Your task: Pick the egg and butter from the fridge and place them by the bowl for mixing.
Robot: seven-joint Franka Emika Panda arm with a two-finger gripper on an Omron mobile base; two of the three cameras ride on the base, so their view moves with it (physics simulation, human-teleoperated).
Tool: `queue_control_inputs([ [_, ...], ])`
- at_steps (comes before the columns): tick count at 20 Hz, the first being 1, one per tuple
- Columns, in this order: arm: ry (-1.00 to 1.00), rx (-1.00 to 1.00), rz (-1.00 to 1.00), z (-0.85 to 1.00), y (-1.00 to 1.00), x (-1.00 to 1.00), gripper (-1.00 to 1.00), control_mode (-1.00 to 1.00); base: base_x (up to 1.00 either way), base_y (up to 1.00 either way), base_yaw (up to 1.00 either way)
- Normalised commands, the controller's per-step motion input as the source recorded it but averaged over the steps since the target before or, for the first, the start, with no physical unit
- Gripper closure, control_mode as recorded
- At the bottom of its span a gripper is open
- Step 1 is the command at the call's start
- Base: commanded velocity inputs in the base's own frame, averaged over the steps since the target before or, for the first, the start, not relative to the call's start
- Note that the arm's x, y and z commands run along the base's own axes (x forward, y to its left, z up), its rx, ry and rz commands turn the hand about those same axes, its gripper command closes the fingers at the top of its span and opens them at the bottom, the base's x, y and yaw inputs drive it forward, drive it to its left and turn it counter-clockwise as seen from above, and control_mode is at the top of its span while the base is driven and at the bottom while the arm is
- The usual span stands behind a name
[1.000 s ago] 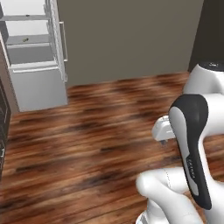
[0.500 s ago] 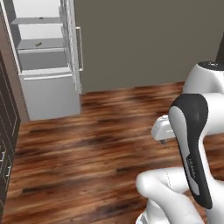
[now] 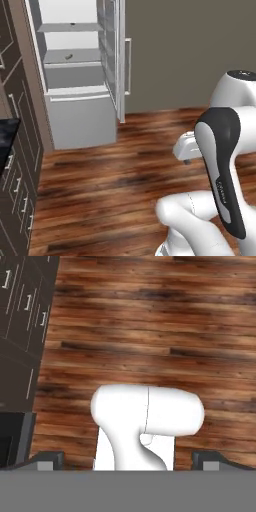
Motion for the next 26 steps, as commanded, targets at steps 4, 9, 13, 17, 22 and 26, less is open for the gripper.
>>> queue_control_inputs([
  [4, 0.00, 0.00, 0.00, 0.00, 0.00, 0.00, -1.00, 1.00, 1.00, 0.84, 0.03],
  [9, 0.00, 0.00, 0.00, 0.00, 0.00, 0.00, -1.00, 1.00, 1.00, 0.75, 0.00],
  [13, 0.00, 0.00, 0.00, 0.00, 0.00, 0.00, -1.00, 1.00, 0.96, 0.43, 0.00],
  [17, 0.00, 0.00, 0.00, 0.00, 0.00, 0.00, -1.00, 1.00, 0.92, 0.39, -0.07],
  [22, 0.00, 0.00, 0.00, 0.00, 0.00, 0.00, -1.00, 1.00, 0.86, 0.43, -0.09],
  [26, 0.00, 0.00, 0.00, 0.00, 0.00, 0.00, -1.00, 1.00, 0.78, 0.55, -0.07],
])
